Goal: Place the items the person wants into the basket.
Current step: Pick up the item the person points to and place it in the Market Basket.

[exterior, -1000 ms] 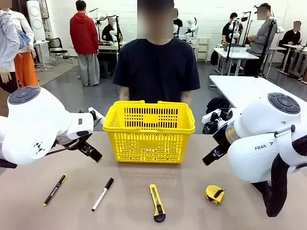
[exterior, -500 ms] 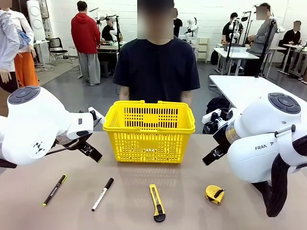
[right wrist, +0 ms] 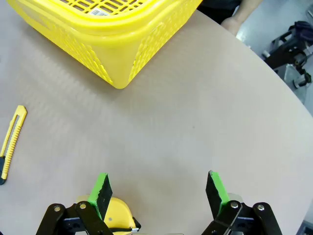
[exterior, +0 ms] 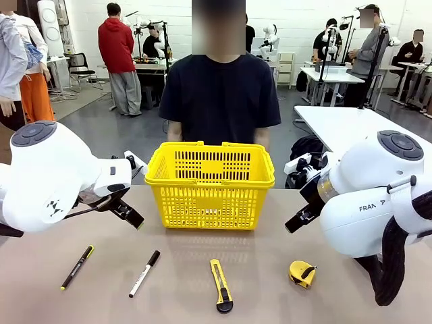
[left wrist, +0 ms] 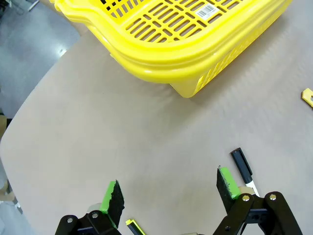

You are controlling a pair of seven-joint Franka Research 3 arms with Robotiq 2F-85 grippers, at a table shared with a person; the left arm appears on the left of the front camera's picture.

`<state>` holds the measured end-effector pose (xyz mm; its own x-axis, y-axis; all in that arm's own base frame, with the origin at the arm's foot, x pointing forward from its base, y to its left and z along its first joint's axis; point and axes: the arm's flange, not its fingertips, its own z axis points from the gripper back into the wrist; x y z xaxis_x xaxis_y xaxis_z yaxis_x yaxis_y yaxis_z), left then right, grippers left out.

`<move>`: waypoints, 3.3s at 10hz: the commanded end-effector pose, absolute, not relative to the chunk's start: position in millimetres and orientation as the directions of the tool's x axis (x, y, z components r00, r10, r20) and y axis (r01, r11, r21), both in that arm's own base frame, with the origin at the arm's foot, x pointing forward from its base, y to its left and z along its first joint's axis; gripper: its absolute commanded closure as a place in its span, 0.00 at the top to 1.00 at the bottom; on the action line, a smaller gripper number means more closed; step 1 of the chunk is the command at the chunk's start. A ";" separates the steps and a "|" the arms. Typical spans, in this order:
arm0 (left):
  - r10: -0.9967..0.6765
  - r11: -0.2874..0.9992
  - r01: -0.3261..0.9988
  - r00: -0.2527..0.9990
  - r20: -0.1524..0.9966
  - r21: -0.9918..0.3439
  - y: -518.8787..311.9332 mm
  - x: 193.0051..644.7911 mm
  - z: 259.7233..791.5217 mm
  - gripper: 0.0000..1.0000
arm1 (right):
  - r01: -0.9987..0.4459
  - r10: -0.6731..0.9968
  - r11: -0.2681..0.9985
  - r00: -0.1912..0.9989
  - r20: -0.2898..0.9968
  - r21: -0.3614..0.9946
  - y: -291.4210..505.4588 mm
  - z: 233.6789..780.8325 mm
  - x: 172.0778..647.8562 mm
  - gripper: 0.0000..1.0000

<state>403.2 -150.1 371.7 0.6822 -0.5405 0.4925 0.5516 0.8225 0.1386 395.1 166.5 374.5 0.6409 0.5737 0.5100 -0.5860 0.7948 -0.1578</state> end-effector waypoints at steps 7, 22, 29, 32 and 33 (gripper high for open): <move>-0.590 0.793 0.563 0.612 0.526 0.234 -138.3 382.3 449.6 1.00 | -0.579 0.622 0.771 0.596 0.508 -0.265 159.3 438.6 362.2 1.00; -0.563 0.754 0.632 0.485 0.669 0.177 -96.7 311.8 676.2 1.00 | -0.657 0.635 0.736 0.590 0.498 -0.161 101.3 657.7 284.0 1.00; -0.468 0.720 0.692 0.438 0.767 0.045 140.1 321.7 682.5 1.00 | -0.534 0.270 0.798 0.731 0.626 0.280 -132.6 615.0 318.6 1.00; -0.405 0.764 0.645 0.498 0.767 -0.015 200.0 303.8 664.7 1.00 | -0.459 0.160 0.830 0.739 0.654 0.316 -192.3 615.6 283.0 1.00; -0.395 0.774 0.633 0.516 0.760 -0.027 210.3 296.4 659.7 1.00 | -0.446 0.149 0.839 0.738 0.658 0.311 -204.3 620.5 271.2 1.00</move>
<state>294.8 210.0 662.1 0.5156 -0.3942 0.7608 0.6183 0.7858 -0.0119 277.4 -203.8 614.9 0.7534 0.1465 0.6411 -0.4231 0.8543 0.3020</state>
